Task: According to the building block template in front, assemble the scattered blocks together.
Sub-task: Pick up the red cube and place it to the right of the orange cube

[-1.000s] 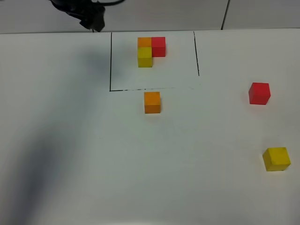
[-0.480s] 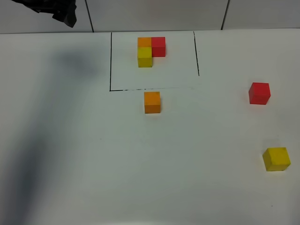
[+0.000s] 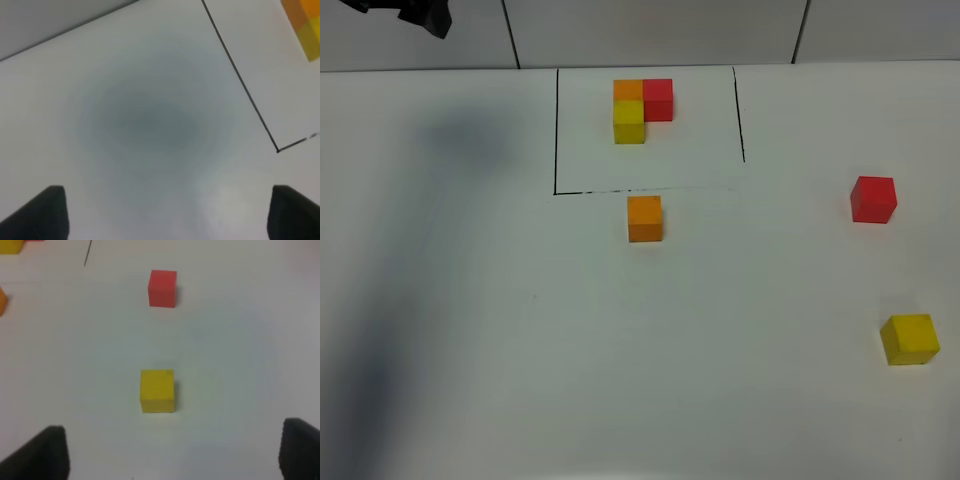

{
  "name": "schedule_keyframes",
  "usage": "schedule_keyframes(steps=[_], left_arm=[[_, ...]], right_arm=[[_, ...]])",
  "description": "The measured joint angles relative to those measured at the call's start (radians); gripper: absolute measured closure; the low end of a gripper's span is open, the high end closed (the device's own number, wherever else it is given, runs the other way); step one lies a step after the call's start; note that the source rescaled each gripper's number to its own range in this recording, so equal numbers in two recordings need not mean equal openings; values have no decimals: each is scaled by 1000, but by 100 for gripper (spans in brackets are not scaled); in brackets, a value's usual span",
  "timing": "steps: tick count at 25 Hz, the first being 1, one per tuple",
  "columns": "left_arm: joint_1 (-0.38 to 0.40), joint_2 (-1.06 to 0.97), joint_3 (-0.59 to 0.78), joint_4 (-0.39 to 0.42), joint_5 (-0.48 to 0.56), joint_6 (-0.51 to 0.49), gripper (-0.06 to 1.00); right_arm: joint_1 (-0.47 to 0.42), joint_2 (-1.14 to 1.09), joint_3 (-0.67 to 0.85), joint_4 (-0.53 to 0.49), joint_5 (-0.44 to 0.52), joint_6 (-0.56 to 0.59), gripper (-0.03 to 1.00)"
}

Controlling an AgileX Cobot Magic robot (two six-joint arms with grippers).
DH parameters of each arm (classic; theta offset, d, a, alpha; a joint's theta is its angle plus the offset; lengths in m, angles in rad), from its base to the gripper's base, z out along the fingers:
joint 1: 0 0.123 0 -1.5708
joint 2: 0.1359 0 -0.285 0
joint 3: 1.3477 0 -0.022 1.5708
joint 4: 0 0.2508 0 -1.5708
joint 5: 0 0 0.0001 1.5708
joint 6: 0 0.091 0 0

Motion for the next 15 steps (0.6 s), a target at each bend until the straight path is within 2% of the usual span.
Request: schedule_keyframes(steps=[5,9,15], left_arm=[[42,-133,237,-2,-11,-17,20],[76,-288,475,-1,-144,-27,23],[78,-549,812,1,-350,-46,24]], right_arm=[[0,0,0,2,-1,0,16],[0,0,0,2,-1,0,16],[0,0,0,12,-2,0,16]])
